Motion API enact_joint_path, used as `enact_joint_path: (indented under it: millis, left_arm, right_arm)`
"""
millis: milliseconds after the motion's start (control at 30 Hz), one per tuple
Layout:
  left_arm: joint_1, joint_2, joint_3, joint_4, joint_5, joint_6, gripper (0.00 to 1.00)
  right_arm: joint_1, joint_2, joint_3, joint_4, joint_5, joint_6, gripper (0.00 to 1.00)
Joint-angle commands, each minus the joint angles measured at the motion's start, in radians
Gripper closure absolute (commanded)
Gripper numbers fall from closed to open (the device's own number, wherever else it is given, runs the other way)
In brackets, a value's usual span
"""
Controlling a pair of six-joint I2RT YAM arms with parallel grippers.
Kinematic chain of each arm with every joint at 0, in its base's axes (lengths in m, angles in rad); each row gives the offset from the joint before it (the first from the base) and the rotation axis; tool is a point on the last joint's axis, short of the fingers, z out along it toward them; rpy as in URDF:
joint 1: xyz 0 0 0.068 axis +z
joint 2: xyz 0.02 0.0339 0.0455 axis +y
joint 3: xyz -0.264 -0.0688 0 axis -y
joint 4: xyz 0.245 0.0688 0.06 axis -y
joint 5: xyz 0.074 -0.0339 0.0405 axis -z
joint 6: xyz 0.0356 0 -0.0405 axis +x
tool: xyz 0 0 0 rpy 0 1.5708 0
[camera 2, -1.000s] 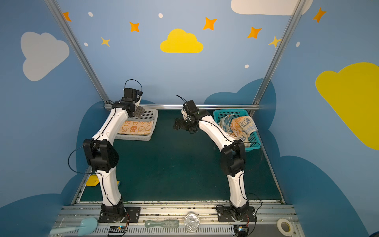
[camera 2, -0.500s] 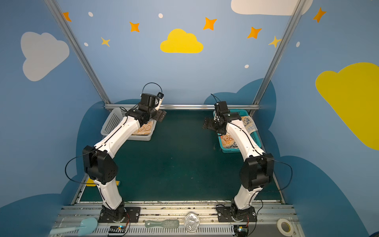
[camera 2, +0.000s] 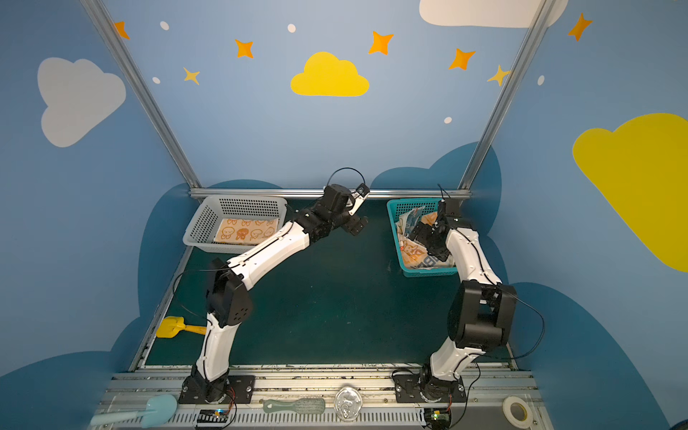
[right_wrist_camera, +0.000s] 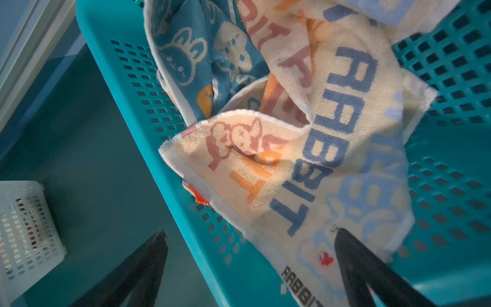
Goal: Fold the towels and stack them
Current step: 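Reach the right gripper into the teal basket while the left gripper moves toward it, then grasp a cream RABBIT towel in the teal basket with the right gripper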
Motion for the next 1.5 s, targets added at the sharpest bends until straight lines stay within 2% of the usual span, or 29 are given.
enact_joint_path:
  millis: [0, 133, 333, 467, 600, 833, 967, 1133, 1400, 1467]
  left_arm:
    - [-0.028, 0.051, 0.094, -0.041, 0.040, -0.043, 0.00]
    - [-0.058, 0.115, 0.189, -0.109, 0.066, -0.040, 0.00]
    - [-0.095, 0.144, 0.199, -0.083, 0.044, -0.011, 0.00]
    - [-0.109, 0.170, 0.232, -0.087, 0.055, -0.004, 0.00]
    - [-0.119, 0.182, 0.263, -0.108, 0.043, 0.017, 0.00]
    - [-0.121, 0.133, 0.186, -0.088, 0.024, 0.014, 0.00]
    - [-0.121, 0.115, 0.149, -0.063, 0.006, 0.027, 0.00]
    - [-0.122, 0.118, 0.149, -0.058, -0.025, 0.048, 0.00]
    - [-0.121, 0.111, 0.147, -0.031, -0.088, 0.061, 0.00]
    - [-0.121, 0.110, 0.145, -0.032, -0.086, 0.058, 0.00]
  right_arm:
    - [-0.040, 0.102, 0.088, -0.092, -0.112, 0.001, 0.02]
    - [-0.074, 0.143, 0.087, -0.103, -0.093, -0.003, 0.04]
    - [-0.086, 0.184, 0.080, -0.134, -0.028, -0.025, 0.08]
    - [-0.087, 0.187, 0.041, -0.103, -0.028, -0.021, 0.17]
    - [-0.071, 0.251, 0.078, -0.117, -0.040, -0.019, 0.27]
    - [-0.041, 0.325, 0.128, -0.117, -0.015, -0.011, 0.52]
    - [-0.039, 0.328, 0.148, -0.120, -0.014, -0.012, 0.85]
    - [-0.038, 0.318, 0.197, -0.147, -0.012, -0.027, 1.00]
    - [-0.040, 0.284, 0.248, -0.184, 0.010, -0.033, 1.00]
    - [-0.047, 0.286, 0.248, -0.188, 0.027, -0.035, 0.92]
